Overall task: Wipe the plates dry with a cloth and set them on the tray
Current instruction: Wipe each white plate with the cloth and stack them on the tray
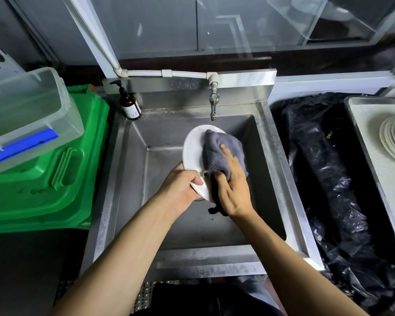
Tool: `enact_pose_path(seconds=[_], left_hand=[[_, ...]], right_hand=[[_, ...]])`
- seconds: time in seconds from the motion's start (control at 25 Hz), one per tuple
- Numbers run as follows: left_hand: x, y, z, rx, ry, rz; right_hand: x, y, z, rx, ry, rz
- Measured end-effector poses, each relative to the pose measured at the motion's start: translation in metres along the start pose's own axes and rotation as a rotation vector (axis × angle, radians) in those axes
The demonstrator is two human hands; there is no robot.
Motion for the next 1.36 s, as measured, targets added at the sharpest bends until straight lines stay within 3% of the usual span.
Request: enact_pose_path(seconds=[0.08, 0.16, 0.32, 0.4, 0.48, 0.6, 0.68, 0.8, 0.96, 1.08, 1.2, 1.36], left_hand=[[0.001, 0.002, 0.002, 0.019, -0.016, 0.017], [0.002, 0.002, 0.003, 0.045, -0.024, 0.028], [0.007, -0.001, 0.001, 0.062, -0.036, 0.017], [0.009, -0.001, 0.000, 0.070, -0.014, 0.024], [0.008, -0.001, 0.002, 0.089, 0.013, 0.035], [0.003, 0.004, 0.002, 0.099, 0.035, 0.076], [0.001, 0.007, 0.001, 0.122, 0.068, 0.095], [0.001, 0.008, -0.005, 0.182, 0.107, 0.102], [0.004, 0.003, -0.006, 0.146, 0.022, 0.070], [0.007, 0.001, -0.001, 0.111, 0.003, 0.063], [0.001, 0.003, -0.001, 0.035, 0.061, 0.069], [0.000, 0.005, 0.003, -0.001, 0.073, 0.058]], right_hand=[[0.001, -0.019, 0.012, 0.090, -0.126, -0.201], [0.001, -0.027, 0.006, 0.176, -0.131, -0.340], [0.000, 0.001, -0.016, 0.093, 0.034, -0.039], [-0.001, 0.000, -0.010, -0.004, 0.017, 0.042], [0.000, -0.015, 0.005, 0.072, -0.116, -0.089], [0.004, -0.048, 0.028, 0.314, -0.325, -0.431], [0.015, -0.056, 0.039, 0.367, -0.341, -0.538], [0.040, -0.030, 0.045, 0.280, -0.242, -0.371], [0.057, 0.035, 0.015, -0.069, 0.016, 0.168], [0.065, 0.049, 0.004, -0.240, 0.171, 0.310], [0.070, 0.033, 0.029, -0.160, 0.042, 0.188], [0.048, -0.025, 0.052, 0.166, -0.169, -0.355]])
Point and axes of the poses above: each hand's wrist, its own x-axis towards the middle knuckle, its own z-axis out of the back of the hand, y = z × x, the point moved 6 cm from there along x, towards the middle knuckle, and after that the axes turned 14 degrees about y, right-handed, at the moved point
